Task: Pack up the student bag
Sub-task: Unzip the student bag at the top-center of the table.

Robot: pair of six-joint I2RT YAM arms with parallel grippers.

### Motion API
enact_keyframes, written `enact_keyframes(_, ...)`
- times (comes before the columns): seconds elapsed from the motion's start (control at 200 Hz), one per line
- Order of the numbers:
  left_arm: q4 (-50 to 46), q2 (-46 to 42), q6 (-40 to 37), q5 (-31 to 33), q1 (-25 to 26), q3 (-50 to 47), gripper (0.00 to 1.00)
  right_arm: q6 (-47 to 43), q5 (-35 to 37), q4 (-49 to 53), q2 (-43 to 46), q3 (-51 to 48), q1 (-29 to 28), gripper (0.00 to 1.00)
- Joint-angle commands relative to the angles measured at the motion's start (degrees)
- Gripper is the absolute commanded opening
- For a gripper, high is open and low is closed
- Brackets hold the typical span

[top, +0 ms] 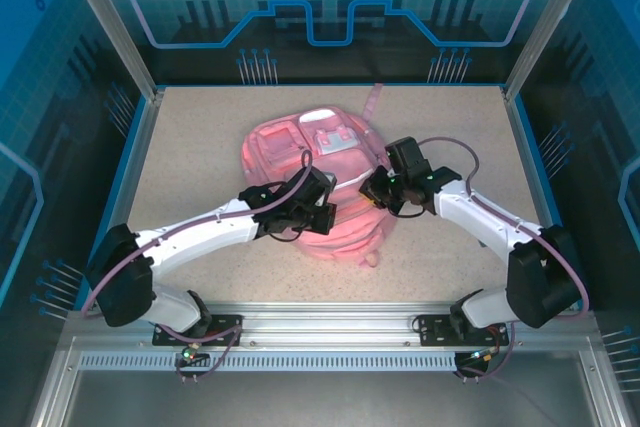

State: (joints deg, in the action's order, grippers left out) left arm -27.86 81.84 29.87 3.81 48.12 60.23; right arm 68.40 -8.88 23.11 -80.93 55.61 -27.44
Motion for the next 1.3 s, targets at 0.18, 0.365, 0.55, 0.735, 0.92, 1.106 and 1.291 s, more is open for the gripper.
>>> enact_keyframes(0.18, -14.13, -11.05, -0.79, 4.23, -9.53, -3.96, 0.00, -5.62, 11.62, 4.29, -2.29, 4.09, -1.44, 0.10)
enact_keyframes(0.365, -12.39, -10.21, -4.79, 4.78, -14.26, -3.94, 0.00, -7.38, 11.45, 5.76, -3.66, 6.06, -2.09, 0.08)
enact_keyframes(0.55, -7.19, -7.14, -12.30, 4.83, -18.21, -3.45, 0.00, -9.80, 10.80, 6.68, -4.49, 7.39, -2.17, 0.06)
enact_keyframes(0.735, -4.93, -3.49, -14.18, 4.17, -21.85, -1.36, 0.01, -13.71, 7.21, 6.76, -4.36, 8.26, -2.24, 0.17)
enact_keyframes(0.92, -7.48, -7.82, -11.35, 3.39, -22.10, 0.07, 0.45, -18.53, 12.01, 14.93, 1.55, 8.98, -2.02, 0.67)
enact_keyframes(1.106, -8.52, -14.33, -8.50, 1.72, -22.18, -1.58, 0.77, -23.71, 20.93, 21.98, 8.49, 7.57, 2.42, 0.83)
enact_keyframes(1.291, -9.10, -17.21, -8.33, 3.18, -22.19, -1.60, 0.90, -28.78, 22.10, 25.29, 10.91, 4.26, 13.28, 0.90)
